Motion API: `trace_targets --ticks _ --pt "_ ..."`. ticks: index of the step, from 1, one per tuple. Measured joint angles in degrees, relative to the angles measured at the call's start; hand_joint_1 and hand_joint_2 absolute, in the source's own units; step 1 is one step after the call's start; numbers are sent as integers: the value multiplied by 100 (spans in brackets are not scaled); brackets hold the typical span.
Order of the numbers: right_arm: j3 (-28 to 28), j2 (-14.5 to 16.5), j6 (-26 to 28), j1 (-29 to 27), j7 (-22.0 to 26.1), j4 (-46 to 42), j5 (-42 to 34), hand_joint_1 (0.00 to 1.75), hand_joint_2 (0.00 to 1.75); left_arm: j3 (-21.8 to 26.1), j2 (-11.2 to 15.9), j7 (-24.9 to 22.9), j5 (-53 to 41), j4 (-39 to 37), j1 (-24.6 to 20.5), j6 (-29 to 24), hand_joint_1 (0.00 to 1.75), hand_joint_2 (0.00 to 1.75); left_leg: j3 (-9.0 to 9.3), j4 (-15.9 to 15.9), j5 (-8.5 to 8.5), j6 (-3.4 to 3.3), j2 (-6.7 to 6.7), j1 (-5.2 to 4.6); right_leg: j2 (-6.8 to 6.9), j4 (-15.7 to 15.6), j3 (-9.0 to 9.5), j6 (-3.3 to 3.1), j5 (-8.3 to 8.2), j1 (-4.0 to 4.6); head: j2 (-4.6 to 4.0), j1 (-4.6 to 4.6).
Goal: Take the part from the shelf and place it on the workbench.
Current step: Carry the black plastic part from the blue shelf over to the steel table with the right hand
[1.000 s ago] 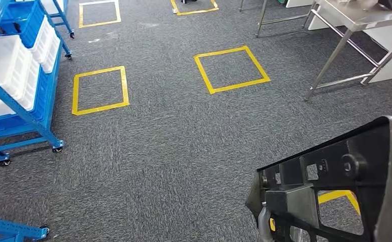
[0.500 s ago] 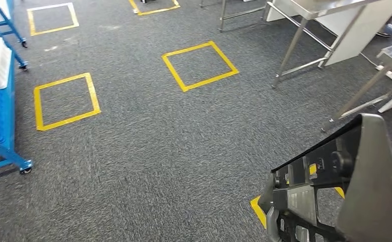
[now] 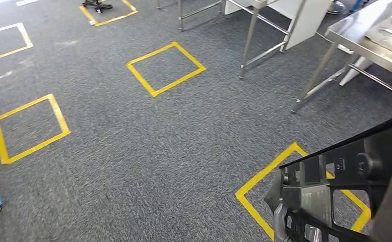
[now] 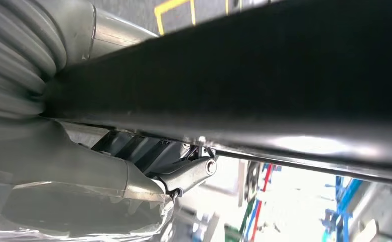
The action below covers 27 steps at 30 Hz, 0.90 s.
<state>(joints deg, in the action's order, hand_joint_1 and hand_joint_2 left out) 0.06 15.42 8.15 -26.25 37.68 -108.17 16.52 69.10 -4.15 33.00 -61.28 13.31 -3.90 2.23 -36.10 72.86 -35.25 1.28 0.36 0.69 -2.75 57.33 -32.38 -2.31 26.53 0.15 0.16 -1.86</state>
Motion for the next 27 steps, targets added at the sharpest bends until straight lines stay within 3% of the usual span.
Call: trace_targets --ticks 1,3,5,7,8,10,12,14,15,17,19,20,21,23,25,27 --pt "-6 -10 34 -2 0 -9 31 175 175 2 16 -2 -7 0 1 2 0 0 95 -296 236 7 -43 9 -91 29 7 19 19 -10 0 0" --pt "-24 -37 108 -1 1 -34 105 175 175 2 43 -8 -42 0 -3 8 0 0 364 -1021 602 6 -280 38 -248 124 -11 79 74 -24 -1 1" --pt "-39 -67 163 -9 1 -67 159 175 175 1 57 -16 -80 0 -7 15 0 0 481 -1334 652 -42 -439 39 -374 193 -67 152 105 -31 -1 10" --pt "-44 -97 185 -35 0 -96 184 175 175 1 63 -22 -99 0 -17 18 0 0 500 -1360 646 -123 -351 23 -492 193 -109 218 89 -42 -1 20" --pt "-44 -112 193 -54 0 -111 206 175 175 1 63 -21 -106 0 -25 20 0 0 513 -1381 663 -162 -284 28 -459 209 -123 245 98 -40 -1 16" --pt "-42 -147 216 -64 1 -137 288 175 175 0 68 -13 -130 0 -29 21 0 0 531 -1434 696 -226 -147 51 -167 477 -258 299 270 -31 -1 -29" --pt "-20 -188 232 -56 1 -142 406 175 175 -1 92 14 -163 0 -11 19 0 0 537 -1454 692 -260 8 40 158 1146 -599 358 613 -48 0 -66" --pt "66 -218 189 -50 1 -109 489 175 175 0 123 70 -173 0 5 20 0 0 544 -1453 670 -266 163 29 240 1677 -887 390 769 -76 0 -67" --pt "136 -229 141 -47 1 -84 514 175 175 1 139 106 -169 0 4 29 0 0 556 -1453 656 -261 232 27 254 1672 -893 392 692 -83 0 -67" --pt "309 -251 10 -24 0 -35 552 175 175 1 159 171 -163 0 -12 49 0 0 610 -1455 618 -242 356 21 368 1067 -585 347 305 -68 0 -67" --pt "482 -268 -105 31 0 2 602 175 175 2 172 209 -161 0 -22 57 0 0 670 -1456 569 -199 473 -4 659 379 -229 249 62 11 -1 -66" --pt "552 -275 -137 58 0 16 626 175 175 3 181 219 -159 0 -24 56 0 0 693 -1459 548 -173 532 -16 753 211 -151 205 38 50 -1 -63" --pt "605 -281 -152 74 0 27 645 175 175 5 190 225 -157 0 -26 55 0 0 714 -1469 533 -145 597 -26 769 168 -144 175 65 79 -1 -60" --pt "681 -292 -161 71 0 44 667 175 175 9 211 232 -155 1 -36 54 0 0 766 -1492 498 -92 706 -27 614 127 -138 131 49 59 0 -56" --pt "727 -297 -165 71 0 59 680 175 175 10 229 240 -154 1 -50 54 0 0 718 -1282 344 -41 519 -19 466 51 -82 81 19 4 0 -37" --pt "752 -298 -170 104 0 84 690 175 175 13 247 246 -152 2 -45 56 0 0 420 -635 21 -13 174 0 323 21 -46 35 12 -19 -1 -11"
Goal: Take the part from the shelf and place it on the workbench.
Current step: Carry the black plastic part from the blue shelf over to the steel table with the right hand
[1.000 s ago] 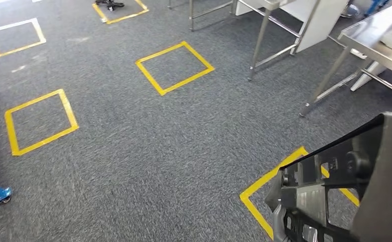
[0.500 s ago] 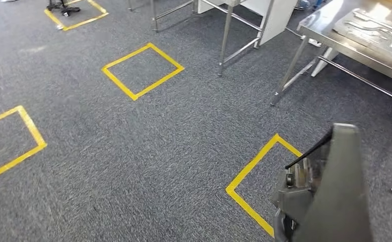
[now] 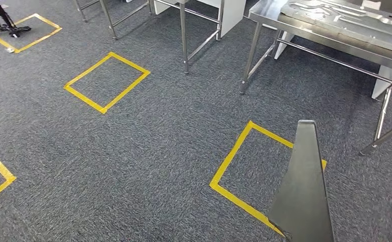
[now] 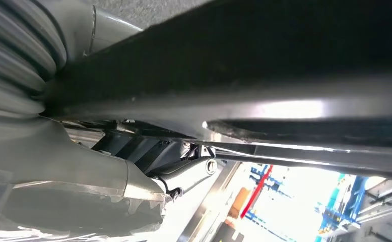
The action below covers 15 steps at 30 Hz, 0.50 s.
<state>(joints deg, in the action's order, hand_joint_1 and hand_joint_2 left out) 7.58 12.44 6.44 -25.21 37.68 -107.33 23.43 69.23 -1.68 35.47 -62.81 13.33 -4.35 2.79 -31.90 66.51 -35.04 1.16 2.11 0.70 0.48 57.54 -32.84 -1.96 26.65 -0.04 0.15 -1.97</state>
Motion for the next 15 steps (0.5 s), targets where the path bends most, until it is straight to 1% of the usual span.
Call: trace_targets --ticks 1,2,3,4,5,6,7,8,9,10,11,12,13,14,15 --pt "11 0 -8 14 0 15 11 175 175 2 8 2 1 -1 11 1 0 0 -202 377 -147 5 -92 5 -78 7 2 -18 5 3 0 6" --pt "21 0 -22 19 0 33 30 175 175 4 20 7 1 -1 24 1 0 0 -378 665 -220 7 -140 9 -164 18 4 -28 13 8 0 6" --pt "31 0 -40 18 0 51 55 175 175 5 31 15 1 -1 32 1 0 0 -476 767 -173 6 -160 8 -255 31 8 -31 21 11 0 7" --pt "39 0 -59 18 0 71 83 175 175 7 42 25 1 -1 34 2 0 0 -476 652 -12 0 -174 8 -346 49 14 -26 33 13 0 7" --pt "45 0 -73 19 0 91 103 175 175 8 54 36 -1 -1 29 6 0 0 -383 350 227 -10 -207 8 -429 73 21 -16 48 13 0 8" --pt "50 0 -78 24 0 113 115 175 175 8 68 44 -3 -1 20 11 0 0 -241 -24 436 -29 -319 14 -505 100 23 0 68 8 0 5" --pt "51 0 -78 35 0 132 119 175 175 8 79 51 -5 -1 13 17 0 0 -113 -367 580 -45 -435 21 -580 140 12 24 90 9 0 3" --pt "51 1 -77 44 0 149 121 175 175 9 89 56 -7 0 9 22 0 0 -29 -585 644 -64 -534 23 -642 167 -8 54 101 3 0 1" --pt "51 1 -77 51 0 165 123 175 175 9 97 61 -8 0 6 25 0 0 11 -683 639 -86 -594 19 -704 180 -31 88 103 -4 0 1" --pt "51 1 -78 55 0 177 128 175 175 10 102 66 -8 0 1 25 0 0 20 -713 641 -108 -564 7 -765 183 -52 126 96 -9 1 2" --pt "51 1 -78 53 0 187 138 175 175 10 105 68 -8 0 -6 27 0 0 32 -726 656 -144 -506 10 -809 172 -63 162 87 -19 1 4" --pt "52 1 -77 50 0 197 148 175 175 11 108 72 -8 0 -17 29 0 0 48 -752 673 -182 -444 16 -761 195 -77 194 103 -15 1 -1" --pt "51 1 -75 54 0 205 157 175 175 11 112 79 -9 0 -25 34 0 0 63 -782 690 -220 -381 27 -641 289 -125 225 167 -9 1 -18" --pt "43 1 -73 65 0 215 163 175 175 13 115 87 -13 0 -25 41 0 0 72 -807 702 -250 -309 39 -475 496 -228 256 290 -8 1 -32" --pt "32 2 -70 77 0 226 167 175 175 16 119 95 -16 1 -18 47 0 0 77 -815 701 -267 -235 34 -288 808 -388 285 457 -13 0 -48"
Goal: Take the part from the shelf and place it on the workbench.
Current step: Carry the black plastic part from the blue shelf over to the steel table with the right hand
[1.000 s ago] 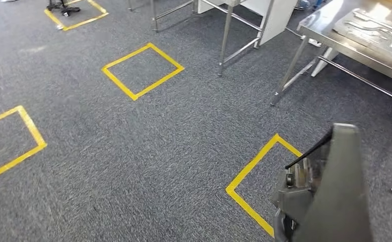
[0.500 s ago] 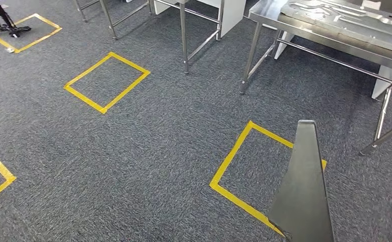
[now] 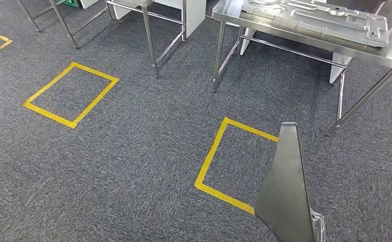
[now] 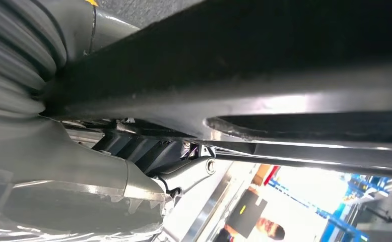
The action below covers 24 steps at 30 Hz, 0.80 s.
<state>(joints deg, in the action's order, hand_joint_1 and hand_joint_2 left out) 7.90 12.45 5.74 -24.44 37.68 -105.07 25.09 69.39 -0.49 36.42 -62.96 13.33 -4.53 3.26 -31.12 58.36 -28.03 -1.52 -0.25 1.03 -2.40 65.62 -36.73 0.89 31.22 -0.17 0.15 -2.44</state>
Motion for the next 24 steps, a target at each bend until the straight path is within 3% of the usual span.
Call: trace_targets --ticks 2,3,4,5,7,9,11,12,14,16,18,19,20,22,24 --pt "-25 1 10 14 0 26 14 175 175 8 4 11 -8 0 23 11 0 0 1 -1 -16 -11 159 -8 172 689 -372 47 279 -35 0 -8" --pt "-32 1 15 7 0 38 29 175 175 11 5 14 -10 0 28 16 0 0 7 -1 -28 -6 234 -10 204 855 -470 60 290 -50 0 -9" --pt "-38 1 17 -2 0 49 53 175 175 14 5 19 -15 0 28 22 0 0 19 0 -42 2 304 -10 229 816 -459 65 195 -59 1 -10" --pt "-45 1 16 -11 0 56 81 175 175 14 4 23 -20 0 25 32 0 0 41 0 -58 15 370 -10 272 549 -324 57 10 -61 1 -11" --pt "-60 2 13 -13 0 58 145 175 175 15 3 29 -27 0 20 49 0 0 104 0 -103 61 495 -23 547 -233 85 -5 -324 -14 1 -11" --pt "-71 5 10 -12 0 49 193 175 175 17 2 29 -29 0 17 54 0 0 159 -9 -148 119 607 -46 728 -650 292 -79 -414 49 0 -6" --pt "-75 10 7 -27 0 38 225 175 175 20 -6 28 -30 0 4 54 0 0 222 -45 -179 177 736 -61 608 -686 294 -130 -404 61 0 -3" --pt "-78 17 4 -41 1 31 237 175 175 21 -11 28 -31 0 -6 54 0 0 253 -41 -208 208 731 -56 535 -715 313 -157 -415 45 1 -4" --pt "-91 34 -3 -43 2 14 251 175 175 22 -23 28 -39 -1 -15 56 0 0 188 207 -388 259 487 -43 398 -777 363 -231 -445 2 1 16" --pt "-121 50 -13 -26 1 3 261 175 175 30 -29 27 -46 -2 8 58 0 0 -148 909 -743 282 163 -23 250 -793 382 -290 -451 -8 1 38" --pt "-144 61 -19 -22 1 2 281 175 175 39 -32 25 -46 -2 34 60 0 0 -504 1540 -931 297 69 -18 71 -782 388 -308 -443 4 1 41" --pt "-149 63 -19 -24 1 2 291 175 175 41 -36 25 -46 -2 39 61 0 0 -560 1568 -845 298 57 -18 -19 -771 395 -307 -436 7 0 40" --pt "-151 64 -19 -26 1 2 299 175 175 43 -39 25 -46 -2 39 62 0 0 -511 1367 -648 292 37 -16 -109 -754 405 -300 -425 7 0 40" --pt "-158 64 -19 -25 1 1 307 175 175 47 -43 25 -47 -2 34 63 0 0 -230 610 -203 260 -159 -6 -271 -702 416 -266 -386 6 0 40" --pt "-168 64 -19 -22 1 1 309 175 175 58 -43 24 -48 -2 29 63 0 0 -50 136 -44 215 -370 -1 -405 -654 387 -209 -359 -1 1 39"
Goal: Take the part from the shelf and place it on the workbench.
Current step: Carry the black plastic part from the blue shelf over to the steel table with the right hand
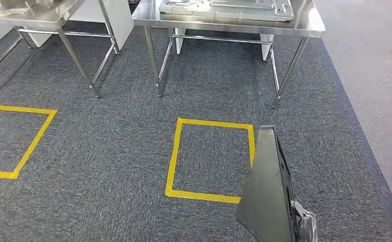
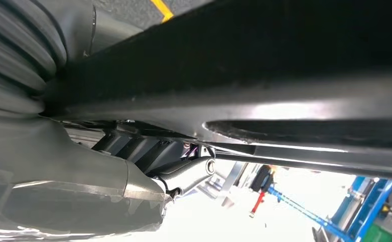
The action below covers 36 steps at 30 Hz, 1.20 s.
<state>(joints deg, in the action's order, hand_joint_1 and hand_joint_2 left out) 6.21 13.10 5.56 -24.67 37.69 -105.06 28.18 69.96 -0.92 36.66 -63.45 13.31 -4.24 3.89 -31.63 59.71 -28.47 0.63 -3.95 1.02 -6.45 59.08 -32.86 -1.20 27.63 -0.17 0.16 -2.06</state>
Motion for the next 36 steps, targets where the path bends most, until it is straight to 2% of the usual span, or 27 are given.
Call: trace_targets --ticks 1,2,3,5,7,8,9,10,11,12,14,15,16,18,19,21,22,23,24,25,26,28,29,30,32,34,36 --pt "-3 1 1 -3 0 0 2 175 175 5 -1 -1 -1 0 -4 0 0 0 20 -44 -23 -26 -34 -8 -60 4 -22 37 -3 -10 0 2" --pt "-5 1 1 -11 0 -2 3 175 175 8 -1 0 -1 0 -12 0 0 0 31 -66 -12 -55 18 -14 -123 -5 -41 76 -15 -18 1 5" --pt "-6 2 2 -22 -1 -5 4 175 175 9 -8 0 -2 0 -21 1 0 0 48 -93 5 -93 84 -8 -118 -3 -51 112 -17 -23 0 7" --pt "-5 2 4 -27 0 -17 4 175 175 10 -21 2 -5 0 -29 2 0 0 87 -162 42 -172 228 17 159 200 -152 178 116 -5 0 -13" --pt "-7 2 4 -6 -1 -27 5 175 175 13 -28 2 -7 0 -11 2 0 0 110 -197 45 -214 387 21 512 817 -468 231 449 -11 -1 -30" --pt "-7 1 4 -1 -1 -28 7 175 175 15 -29 0 -8 0 0 2 0 0 113 -197 37 -217 471 19 577 1181 -669 254 597 -30 -1 -31" --pt "-7 1 4 -4 -1 -29 11 175 175 16 -29 -3 -8 0 7 3 0 0 118 -196 24 -215 552 19 604 1441 -819 273 658 -51 -1 -31" --pt "-8 0 6 -11 -2 -29 20 175 175 17 -31 -7 -9 0 9 4 0 0 130 -196 8 -206 630 20 622 1518 -878 290 612 -71 -1 -33" --pt "-11 -1 10 -17 -3 -30 32 175 175 19 -35 -13 -10 0 7 6 0 0 152 -195 -11 -192 704 23 650 1359 -809 299 456 -88 -1 -32" --pt "-17 -1 17 -20 -6 -31 48 175 175 20 -43 -21 -12 0 3 8 0 0 186 -196 -35 -172 774 26 714 1008 -633 300 237 -100 -1 -34" --pt "-40 -2 31 -17 -16 -39 79 175 175 25 -58 -44 -14 0 -4 10 0 0 250 -195 -92 -114 900 7 947 262 -252 265 -56 -79 0 -32" --pt "-56 -3 38 -17 -25 -46 91 175 175 30 -63 -57 -13 0 -5 11 0 0 273 -202 -117 -80 948 -5 1023 62 -149 233 -101 -58 0 -28" --pt "-71 -3 51 -19 -38 -53 102 175 175 36 -64 -72 -10 0 -9 10 0 0 293 -214 -136 -42 993 -20 1047 -3 -120 198 -83 -35 0 -24" --pt "-97 -2 148 -35 -101 -64 169 175 175 47 -73 -108 -9 0 -28 7 0 0 347 -241 -167 32 1059 -21 930 -21 -115 123 -83 -32 0 -20" --pt "-108 -1 218 -45 -142 -66 222 175 175 51 -80 -126 -13 0 -44 6 0 0 360 -207 -209 65 1010 -12 882 -47 -101 84 -84 -41 1 -16" --pt "-145 2 327 -51 -210 -67 319 175 175 55 -95 -150 -24 0 -52 6 0 0 220 160 -444 100 751 16 814 -93 -69 -3 -82 -59 1 4" --pt "-173 2 350 -51 -230 -66 348 175 175 58 -98 -157 -26 0 -41 7 0 0 35 532 -629 104 595 21 785 -94 -58 -37 -68 -45 0 16" --pt "-202 2 361 -50 -245 -64 368 175 175 62 -100 -164 -27 0 -22 7 0 0 -183 942 -800 104 504 21 752 -90 -48 -68 -53 -28 -1 21" --pt "-230 2 368 -54 -257 -58 386 175 175 66 -100 -170 -29 0 0 7 0 0 -382 1281 -891 100 460 18 709 -84 -33 -87 -36 -7 -1 22" --pt "-254 2 381 -60 -270 -52 398 175 175 68 -101 -176 -31 0 17 7 0 0 -510 1449 -870 88 442 13 667 -77 -11 -101 -16 16 0 24" --pt "-275 2 402 -66 -282 -44 404 175 175 69 -102 -180 -32 0 28 8 0 0 -527 1377 -722 65 438 9 631 -67 18 -107 8 37 0 22" --pt "-319 2 443 -72 -307 -32 410 175 175 70 -106 -184 -34 0 34 9 0 0 -298 707 -247 -30 428 -20 577 -52 92 -106 68 68 0 22" --pt "-342 2 460 -74 -318 -27 411 175 175 72 -108 -185 -37 0 31 10 0 0 -161 348 -85 -84 423 -42 563 -42 121 -92 99 85 0 14" --pt "-360 2 475 -77 -328 -22 413 175 175 74 -111 -187 -39 0 27 10 0 0 -61 91 3 -128 419 -67 550 -44 139 -65 119 86 0 12" --pt "-386 2 503 -95 -345 -13 415 175 175 79 -118 -192 -44 0 22 11 0 0 3 -102 0 -180 417 -102 537 -26 159 13 102 75 1 2" --pt "-396 1 532 -117 -372 -5 415 175 175 87 -133 -196 -57 0 27 11 0 0 94 -202 21 -227 416 -89 544 37 166 84 74 57 0 2" --pt "-404 -1 556 -123 -409 1 404 175 175 98 -152 -202 -76 0 29 11 0 0 203 -274 35 -266 419 -55 564 324 37 153 232 44 0 -15"
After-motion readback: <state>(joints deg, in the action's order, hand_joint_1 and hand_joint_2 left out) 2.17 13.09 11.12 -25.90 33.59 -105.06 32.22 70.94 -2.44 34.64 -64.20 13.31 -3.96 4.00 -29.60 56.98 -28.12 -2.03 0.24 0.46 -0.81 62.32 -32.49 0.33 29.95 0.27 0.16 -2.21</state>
